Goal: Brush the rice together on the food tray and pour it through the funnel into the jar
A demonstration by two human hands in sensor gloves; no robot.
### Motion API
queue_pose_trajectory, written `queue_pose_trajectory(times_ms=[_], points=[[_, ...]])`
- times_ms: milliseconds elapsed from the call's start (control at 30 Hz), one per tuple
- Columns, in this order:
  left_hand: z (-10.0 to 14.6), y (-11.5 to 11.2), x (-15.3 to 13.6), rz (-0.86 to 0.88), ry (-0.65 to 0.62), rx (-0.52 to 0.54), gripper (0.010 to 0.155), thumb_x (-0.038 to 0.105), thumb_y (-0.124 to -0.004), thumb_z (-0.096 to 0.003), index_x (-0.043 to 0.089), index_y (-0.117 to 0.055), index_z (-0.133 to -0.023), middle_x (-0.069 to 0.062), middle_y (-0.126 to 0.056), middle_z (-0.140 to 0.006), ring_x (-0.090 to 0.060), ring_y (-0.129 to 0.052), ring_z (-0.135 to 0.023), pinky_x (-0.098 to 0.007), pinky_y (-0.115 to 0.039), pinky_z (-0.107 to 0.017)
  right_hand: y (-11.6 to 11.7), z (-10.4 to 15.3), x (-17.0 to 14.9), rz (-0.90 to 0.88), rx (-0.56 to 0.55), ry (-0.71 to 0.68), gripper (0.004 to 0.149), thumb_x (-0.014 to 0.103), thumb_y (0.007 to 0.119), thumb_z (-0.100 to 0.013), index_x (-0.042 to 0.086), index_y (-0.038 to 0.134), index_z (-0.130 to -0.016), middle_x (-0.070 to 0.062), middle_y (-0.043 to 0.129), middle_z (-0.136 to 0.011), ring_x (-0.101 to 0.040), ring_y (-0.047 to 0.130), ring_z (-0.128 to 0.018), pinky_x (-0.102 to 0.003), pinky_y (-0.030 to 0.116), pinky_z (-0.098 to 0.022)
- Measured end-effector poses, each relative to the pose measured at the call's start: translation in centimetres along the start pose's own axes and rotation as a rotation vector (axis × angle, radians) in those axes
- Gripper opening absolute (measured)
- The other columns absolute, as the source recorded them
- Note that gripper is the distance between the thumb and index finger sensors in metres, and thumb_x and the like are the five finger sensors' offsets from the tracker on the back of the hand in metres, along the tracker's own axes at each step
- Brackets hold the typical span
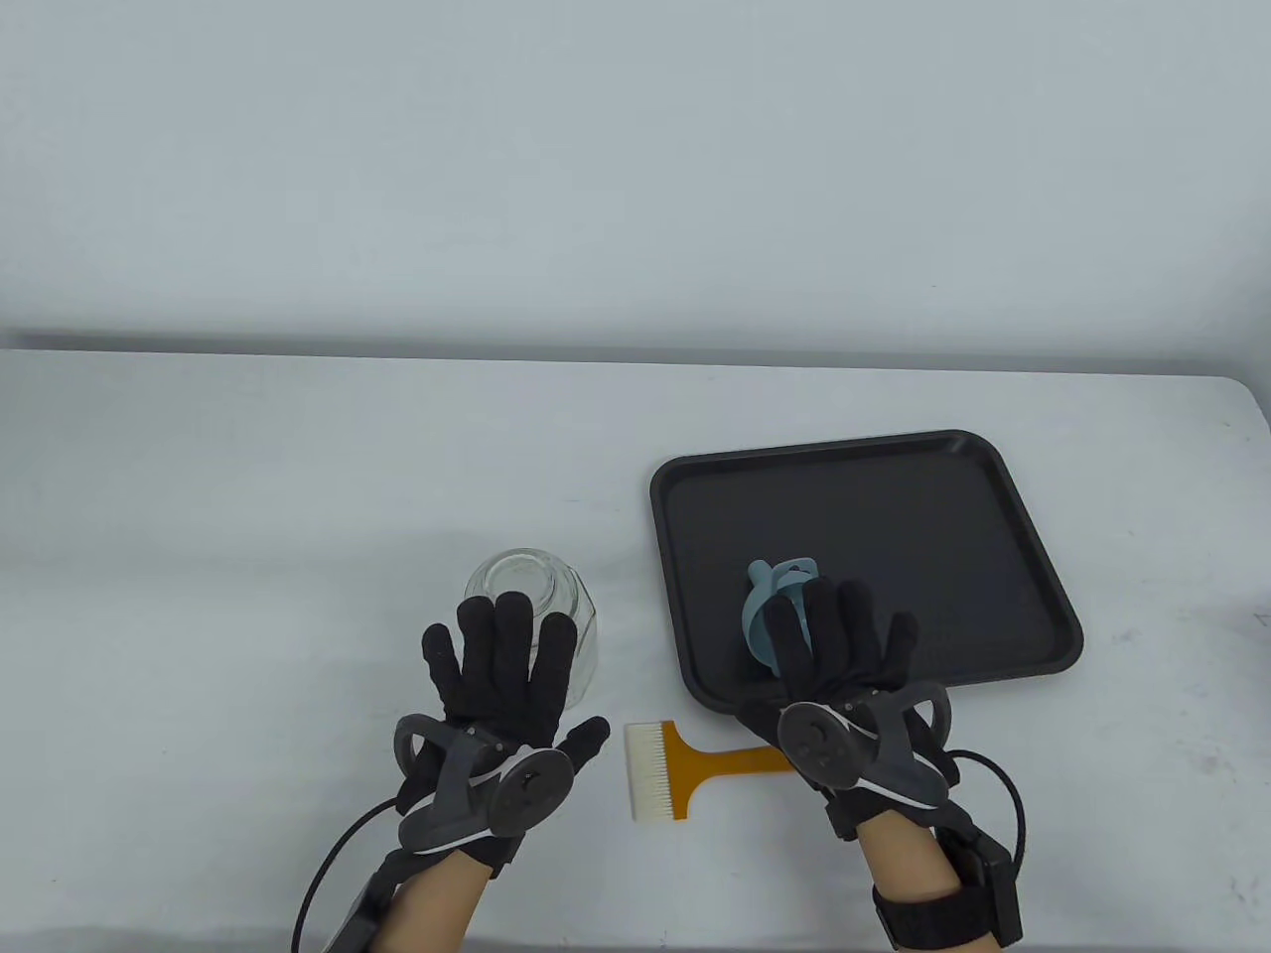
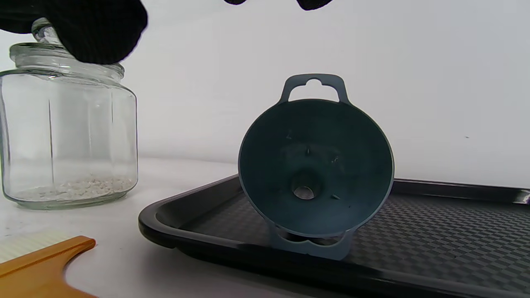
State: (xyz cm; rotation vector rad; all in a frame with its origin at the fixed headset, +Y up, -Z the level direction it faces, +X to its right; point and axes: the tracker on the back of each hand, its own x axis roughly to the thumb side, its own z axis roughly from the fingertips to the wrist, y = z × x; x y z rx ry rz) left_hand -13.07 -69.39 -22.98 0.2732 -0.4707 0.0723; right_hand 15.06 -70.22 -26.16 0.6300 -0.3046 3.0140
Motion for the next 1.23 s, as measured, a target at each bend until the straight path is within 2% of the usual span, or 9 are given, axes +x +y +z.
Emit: queue_pose_trajectory(times_ms=[1233], points=[[0.09,-0.12,0.3,0.016,-0.009,0.004,0.095,0.055,-0.065,-0.054,-0.002,-0.018,-0.114,-0.044,-0.01,-0.111,-0.08,-0.014,-0.096,-0.088,-0.004,-0.053,0.18,-0.12,-0.31,-0.017,0.052,0.04,0.088,0.058,0.065,-0.05,0.007,0.021,-0.108,-0.034,0.021,-0.11,-0.067,0.025,-0.098,-0.084,0.017,-0.051]])
